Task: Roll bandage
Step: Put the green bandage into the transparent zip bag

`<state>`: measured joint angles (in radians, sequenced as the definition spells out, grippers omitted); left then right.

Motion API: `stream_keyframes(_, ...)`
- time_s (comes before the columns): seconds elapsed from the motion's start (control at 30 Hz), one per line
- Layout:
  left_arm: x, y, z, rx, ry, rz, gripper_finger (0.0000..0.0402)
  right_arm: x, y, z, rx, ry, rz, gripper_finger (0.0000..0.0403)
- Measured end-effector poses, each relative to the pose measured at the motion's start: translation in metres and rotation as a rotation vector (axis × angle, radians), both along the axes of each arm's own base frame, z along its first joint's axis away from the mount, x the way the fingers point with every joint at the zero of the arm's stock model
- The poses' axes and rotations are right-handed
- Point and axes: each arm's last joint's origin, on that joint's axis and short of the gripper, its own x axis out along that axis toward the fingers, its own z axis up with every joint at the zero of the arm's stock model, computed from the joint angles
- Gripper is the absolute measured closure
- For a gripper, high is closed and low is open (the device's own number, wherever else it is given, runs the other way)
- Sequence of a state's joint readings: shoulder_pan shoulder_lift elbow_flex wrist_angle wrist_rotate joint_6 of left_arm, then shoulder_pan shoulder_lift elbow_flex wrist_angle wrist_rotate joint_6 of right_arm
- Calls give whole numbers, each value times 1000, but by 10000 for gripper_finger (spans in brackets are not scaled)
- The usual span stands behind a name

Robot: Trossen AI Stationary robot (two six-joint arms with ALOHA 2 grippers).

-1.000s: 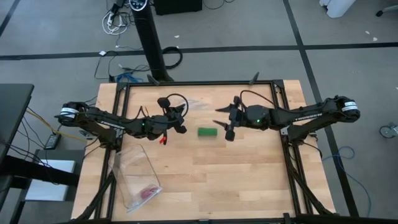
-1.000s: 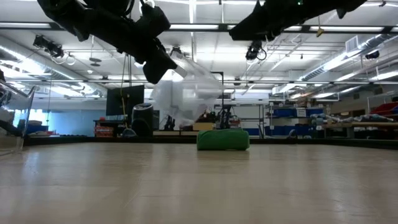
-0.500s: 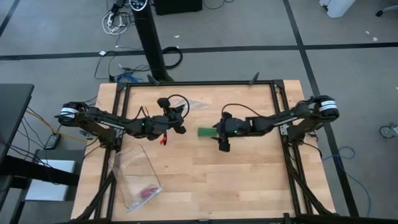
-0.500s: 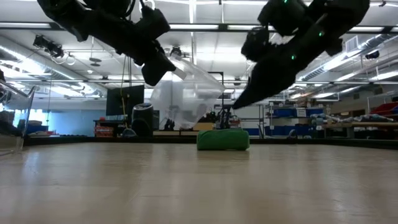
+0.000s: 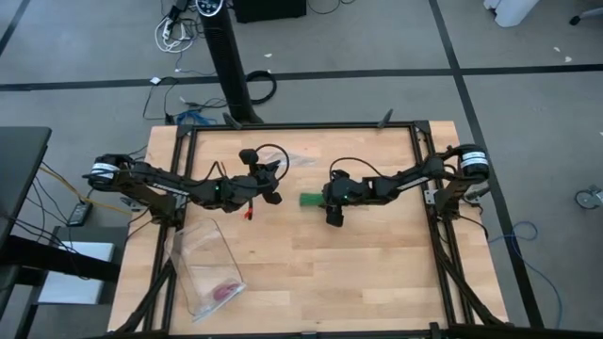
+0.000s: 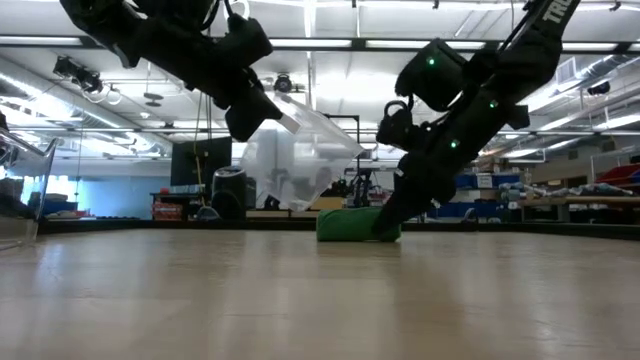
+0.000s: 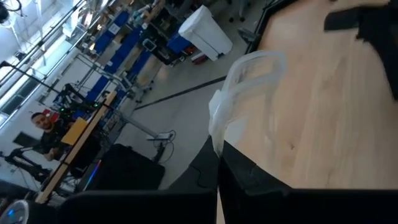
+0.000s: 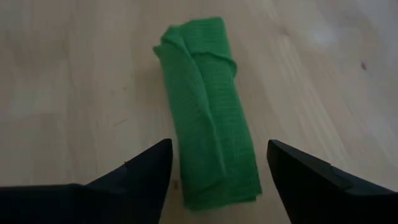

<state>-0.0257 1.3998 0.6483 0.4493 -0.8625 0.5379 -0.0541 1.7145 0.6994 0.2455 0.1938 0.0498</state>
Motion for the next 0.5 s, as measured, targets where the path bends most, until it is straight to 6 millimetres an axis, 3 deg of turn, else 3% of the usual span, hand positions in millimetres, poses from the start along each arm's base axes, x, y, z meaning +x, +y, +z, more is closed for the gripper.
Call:
stream_keyframes(0.13, 0, 0, -1, -18, -11, -6, 397, 2, -1, -1, -8, -14, 14, 201)
stream_keyframes(0.3, 0, 0, -2, -43, -27, 4, 397, 3, 0, 3, -23, -19, -5, 358)
stream_keyframes(0.33, 0, 1, -2, -53, -36, 10, 397, 4, 1, 8, -38, -24, -15, 372)
stream_keyframes(0.5, -2, 7, -5, -141, -100, 63, 397, 9, 10, 58, -130, -62, -84, 360)
